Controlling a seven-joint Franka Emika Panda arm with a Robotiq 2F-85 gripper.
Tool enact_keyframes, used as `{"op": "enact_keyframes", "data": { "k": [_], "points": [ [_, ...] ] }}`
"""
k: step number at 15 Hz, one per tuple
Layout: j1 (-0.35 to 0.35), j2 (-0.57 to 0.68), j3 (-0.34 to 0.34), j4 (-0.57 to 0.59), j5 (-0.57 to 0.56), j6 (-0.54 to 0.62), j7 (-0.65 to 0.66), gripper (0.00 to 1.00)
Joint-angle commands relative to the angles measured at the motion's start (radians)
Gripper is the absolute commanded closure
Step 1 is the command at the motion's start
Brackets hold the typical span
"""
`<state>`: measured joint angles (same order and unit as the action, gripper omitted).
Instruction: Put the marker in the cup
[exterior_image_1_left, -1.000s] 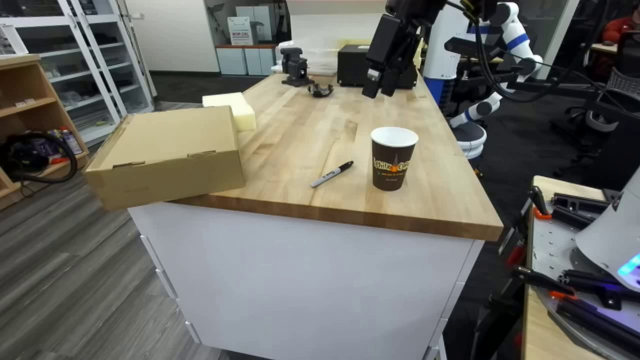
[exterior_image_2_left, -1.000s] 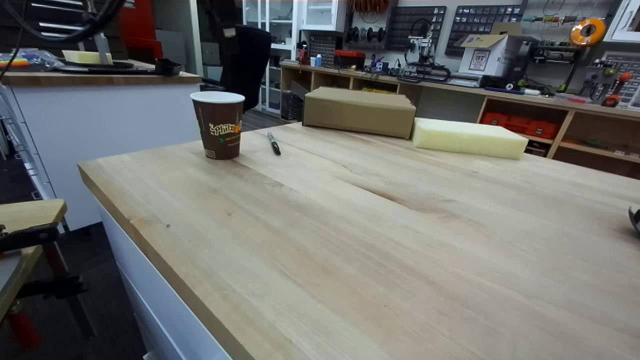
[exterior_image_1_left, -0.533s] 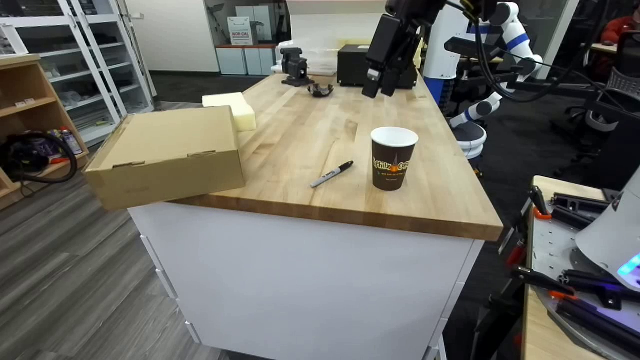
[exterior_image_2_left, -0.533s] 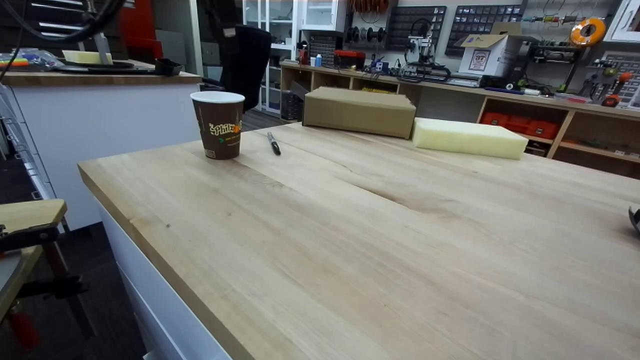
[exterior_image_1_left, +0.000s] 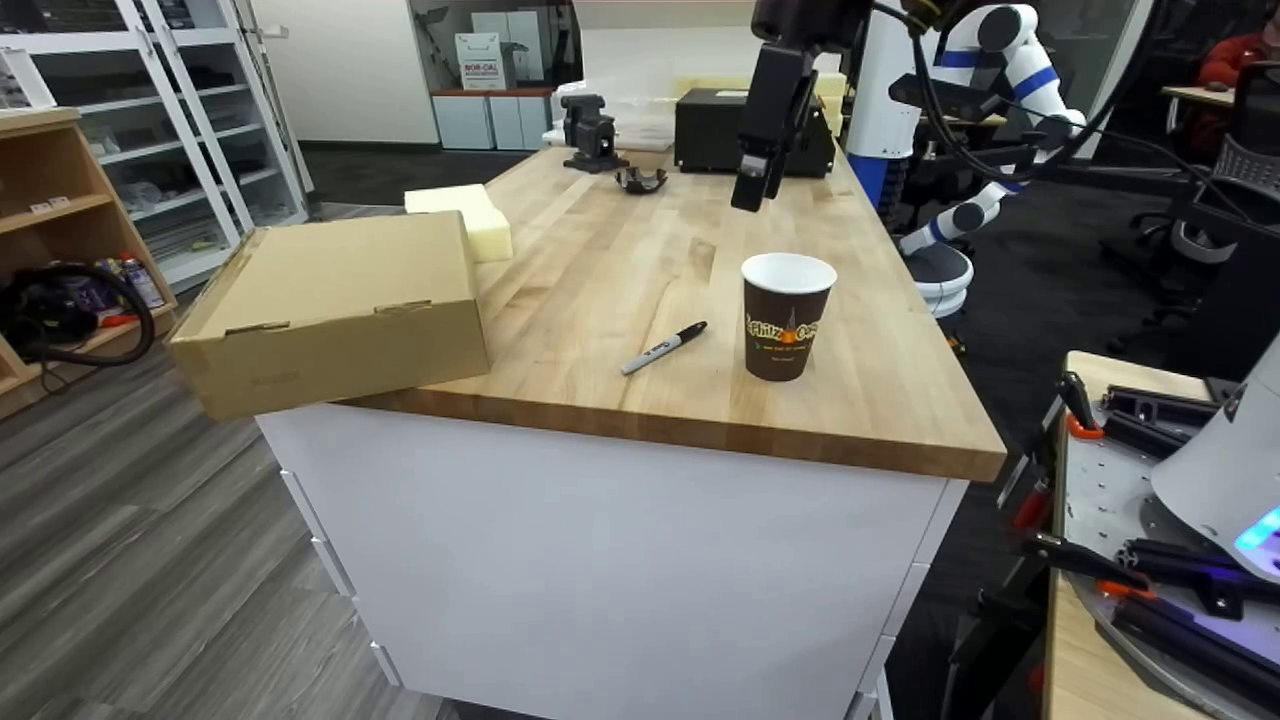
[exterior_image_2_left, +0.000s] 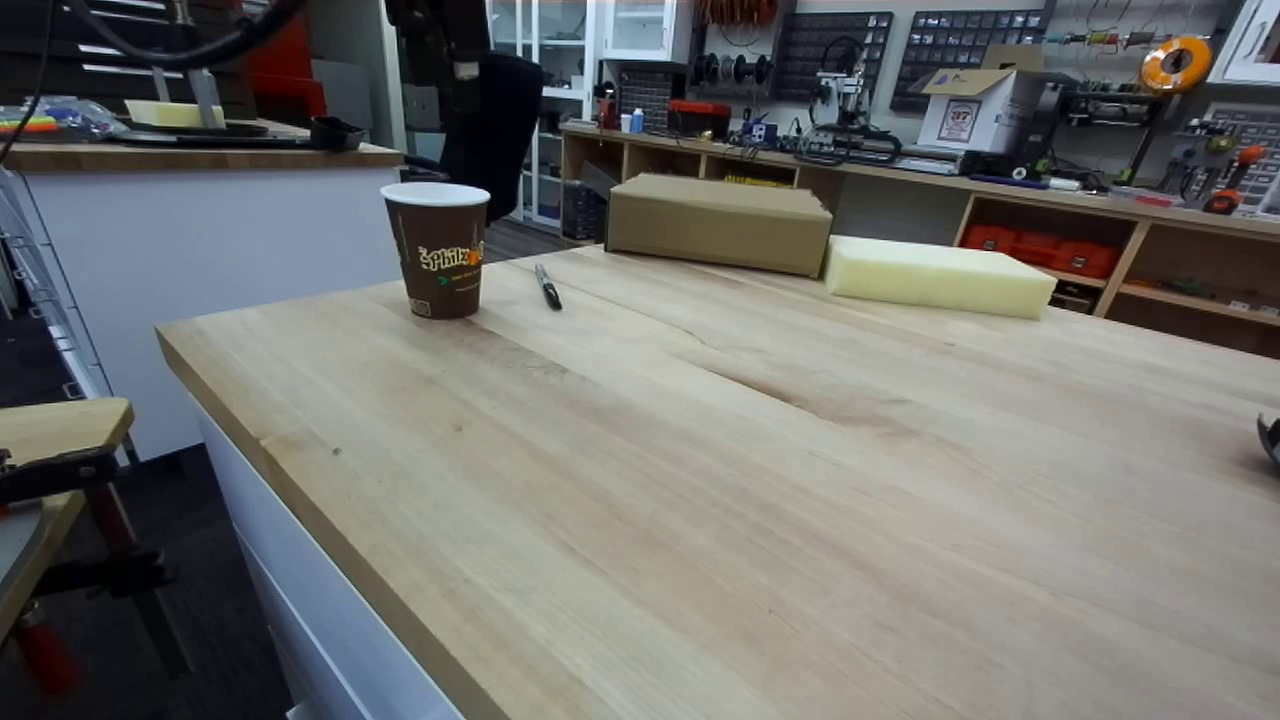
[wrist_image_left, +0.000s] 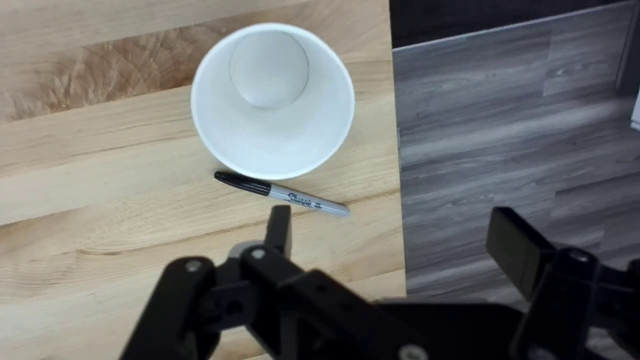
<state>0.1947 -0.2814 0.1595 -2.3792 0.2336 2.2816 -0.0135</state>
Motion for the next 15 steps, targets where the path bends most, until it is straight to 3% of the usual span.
{"op": "enact_keyframes", "data": {
  "k": [1,4,5,8,15],
  "points": [
    [0.026,0.170,-0.003,0.202,-0.014,-0.130,-0.126,0.00],
    [0.022,0.258,0.002,0.322,-0.016,-0.251,-0.242,0.00],
    [0.016,0.189,0.011,0.222,0.000,-0.161,-0.181,0.00],
    [0.013,0.254,0.013,0.296,-0.001,-0.210,-0.225,0.00],
    [0.023,0.264,0.034,0.322,-0.235,-0.454,-0.373,0.00]
  ]
}}
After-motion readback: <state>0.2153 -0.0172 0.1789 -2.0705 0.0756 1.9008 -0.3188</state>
